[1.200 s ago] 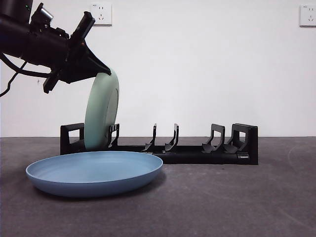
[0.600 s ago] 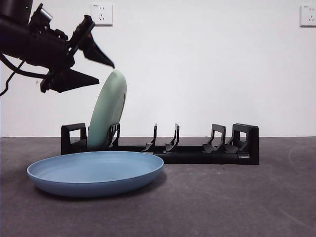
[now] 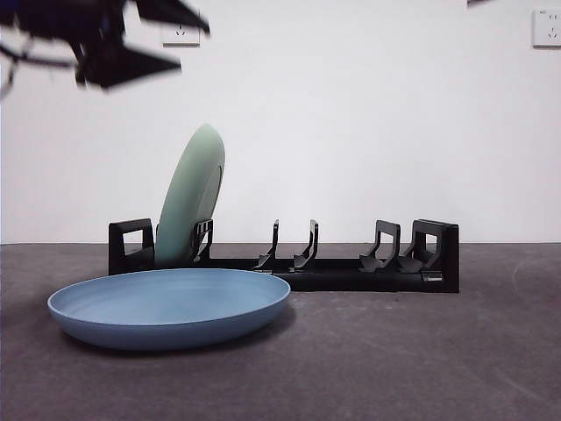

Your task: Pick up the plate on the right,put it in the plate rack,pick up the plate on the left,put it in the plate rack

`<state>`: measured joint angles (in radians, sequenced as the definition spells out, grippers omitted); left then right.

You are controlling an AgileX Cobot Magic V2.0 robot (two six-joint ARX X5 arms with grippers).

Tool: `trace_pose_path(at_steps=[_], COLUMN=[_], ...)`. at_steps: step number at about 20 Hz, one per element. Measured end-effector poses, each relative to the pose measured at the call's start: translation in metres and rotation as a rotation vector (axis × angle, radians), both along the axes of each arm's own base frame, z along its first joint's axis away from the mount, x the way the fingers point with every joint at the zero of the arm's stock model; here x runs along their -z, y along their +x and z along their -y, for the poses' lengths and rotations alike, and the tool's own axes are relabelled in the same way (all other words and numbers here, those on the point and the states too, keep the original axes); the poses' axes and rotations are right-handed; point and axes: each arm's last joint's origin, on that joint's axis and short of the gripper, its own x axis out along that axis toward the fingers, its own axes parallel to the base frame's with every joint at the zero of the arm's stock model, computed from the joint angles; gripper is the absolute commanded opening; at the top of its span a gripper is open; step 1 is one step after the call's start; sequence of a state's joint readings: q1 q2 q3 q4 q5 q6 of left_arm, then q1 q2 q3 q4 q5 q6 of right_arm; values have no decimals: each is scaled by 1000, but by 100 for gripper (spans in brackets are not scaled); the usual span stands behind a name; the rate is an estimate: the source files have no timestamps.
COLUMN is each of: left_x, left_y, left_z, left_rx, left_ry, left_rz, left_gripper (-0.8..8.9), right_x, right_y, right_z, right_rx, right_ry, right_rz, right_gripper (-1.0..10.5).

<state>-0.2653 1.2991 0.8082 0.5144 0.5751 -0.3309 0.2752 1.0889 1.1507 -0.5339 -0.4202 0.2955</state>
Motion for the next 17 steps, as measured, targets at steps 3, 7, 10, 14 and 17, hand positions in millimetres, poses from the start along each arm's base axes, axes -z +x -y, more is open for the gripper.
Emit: trace_pose_path(at_steps=[3,7,10,14,17], left_x=[-19,-48,-63,-60,-55], left_y=[-27,-62,-83,-105,-116], left_z=[0,0,2,13,25], left_rx=[0,-61,-104,-70,-15], left_ry=[127,377,629,1036,1168], left_rz=[75,146,173,157,200], left_gripper=[355,354,350,350,350], right_x=[18,41,60,101,139], right_y=[11,26,36,54,70], right_z=[-8,-29,-47,-77,-97], right_rx=[-97,-176,-223,-291,-322], right_ry=[14,-9,-38,-99,-138], right_rz=[-133,-247,-320,-449,-532], right_gripper=[467,467,419,400,400])
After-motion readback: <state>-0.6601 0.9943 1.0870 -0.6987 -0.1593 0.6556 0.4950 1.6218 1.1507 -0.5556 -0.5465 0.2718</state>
